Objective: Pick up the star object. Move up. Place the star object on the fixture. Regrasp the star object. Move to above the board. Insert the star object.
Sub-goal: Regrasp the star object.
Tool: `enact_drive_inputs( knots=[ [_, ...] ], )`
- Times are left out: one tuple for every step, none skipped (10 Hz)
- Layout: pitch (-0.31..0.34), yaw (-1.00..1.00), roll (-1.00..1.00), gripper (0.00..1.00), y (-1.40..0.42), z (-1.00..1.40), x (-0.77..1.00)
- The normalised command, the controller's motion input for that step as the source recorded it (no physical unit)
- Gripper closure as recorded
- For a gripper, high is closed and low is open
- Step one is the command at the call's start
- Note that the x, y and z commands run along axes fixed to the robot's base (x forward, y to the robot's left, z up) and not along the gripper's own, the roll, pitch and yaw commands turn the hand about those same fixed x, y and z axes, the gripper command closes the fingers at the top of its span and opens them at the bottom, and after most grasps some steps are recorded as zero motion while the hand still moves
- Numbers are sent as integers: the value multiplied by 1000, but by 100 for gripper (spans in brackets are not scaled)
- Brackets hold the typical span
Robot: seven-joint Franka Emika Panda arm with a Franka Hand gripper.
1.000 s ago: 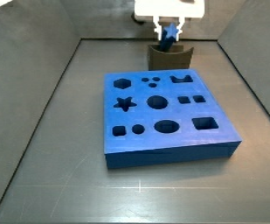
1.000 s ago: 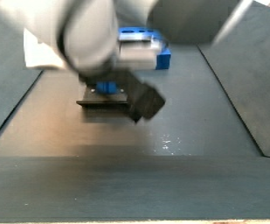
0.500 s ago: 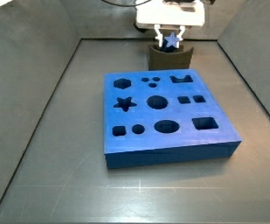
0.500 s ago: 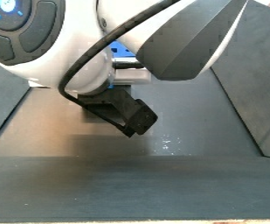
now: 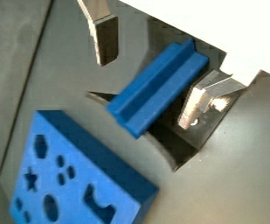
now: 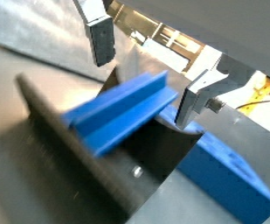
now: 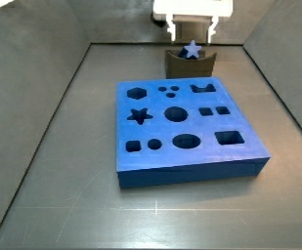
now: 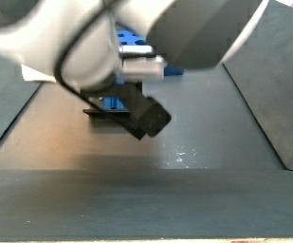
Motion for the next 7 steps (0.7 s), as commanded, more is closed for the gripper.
enact_drive_inputs(
  knots=[
    [56, -24, 48, 0, -1, 1000, -31],
    [54, -26, 50, 0, -1, 967, -36],
    [50, -29, 55, 0, -1, 681, -33],
    [47, -28, 58, 0, -1, 565, -32],
    [43, -26, 57, 0, 0, 387, -35],
    [42, 34, 1000, 0, -1000, 795, -92],
    [40, 34, 1000, 0, -1000, 688, -90]
  ],
)
